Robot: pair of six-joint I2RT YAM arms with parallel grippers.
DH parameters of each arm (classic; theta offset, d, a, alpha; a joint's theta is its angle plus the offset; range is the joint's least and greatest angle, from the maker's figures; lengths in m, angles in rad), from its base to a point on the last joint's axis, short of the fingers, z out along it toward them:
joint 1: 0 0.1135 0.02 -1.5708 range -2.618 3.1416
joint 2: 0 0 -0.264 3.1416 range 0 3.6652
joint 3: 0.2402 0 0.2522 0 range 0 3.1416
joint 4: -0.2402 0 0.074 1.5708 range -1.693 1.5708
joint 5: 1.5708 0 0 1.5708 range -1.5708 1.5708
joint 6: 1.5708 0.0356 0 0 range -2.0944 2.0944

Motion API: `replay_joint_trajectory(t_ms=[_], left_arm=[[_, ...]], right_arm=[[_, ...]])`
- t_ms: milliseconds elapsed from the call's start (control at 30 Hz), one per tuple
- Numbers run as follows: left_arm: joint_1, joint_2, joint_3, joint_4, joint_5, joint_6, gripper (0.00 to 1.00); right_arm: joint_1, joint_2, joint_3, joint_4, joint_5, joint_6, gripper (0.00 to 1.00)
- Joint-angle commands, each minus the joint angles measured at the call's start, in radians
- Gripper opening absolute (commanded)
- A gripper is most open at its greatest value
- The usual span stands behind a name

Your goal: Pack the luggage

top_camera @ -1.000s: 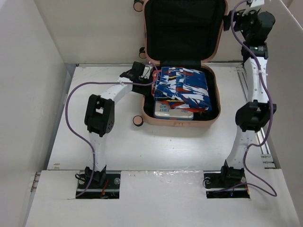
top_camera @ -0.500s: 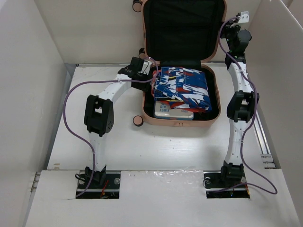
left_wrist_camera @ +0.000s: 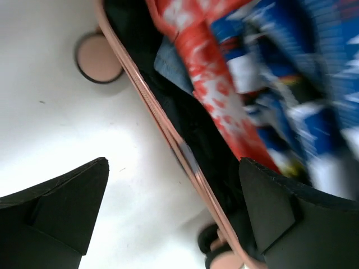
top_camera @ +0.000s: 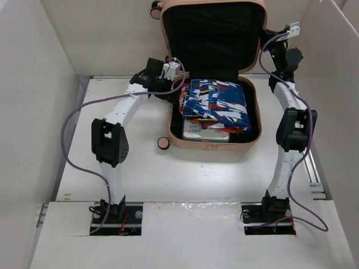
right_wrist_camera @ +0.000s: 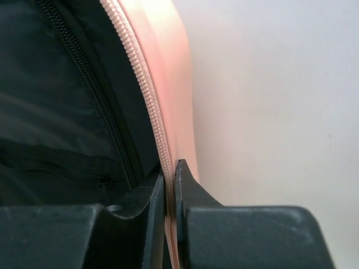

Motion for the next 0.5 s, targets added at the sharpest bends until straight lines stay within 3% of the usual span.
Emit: replay_joint_trajectory(t_ms=[0, 167, 300, 467], left_arm=[[0.055, -0.185, 0.074, -0.022, 0.119, 0.001, 1.00], [0.159, -0.343, 0.043, -0.062, 0.278, -0.010, 1.00], [0.257, -0.459, -0.032, -0.113, 0.396, 0.071, 0.99], [0.413, -0.592, -0.152, -0.116, 0.596, 0.082, 0.99]], right_arm=[[-0.005, -0.151, -0.090, 0.263, -0.208, 0.125, 0.00], [-0.039, -0.288, -0.361, 0.352, -0.217, 0.168, 0.02], [-0.096, -0.365, -0.524, 0.444, -0.253, 0.311, 0.16], [-0.159, -0.469, -0.650, 0.322, -0.431, 0.354, 0.75]])
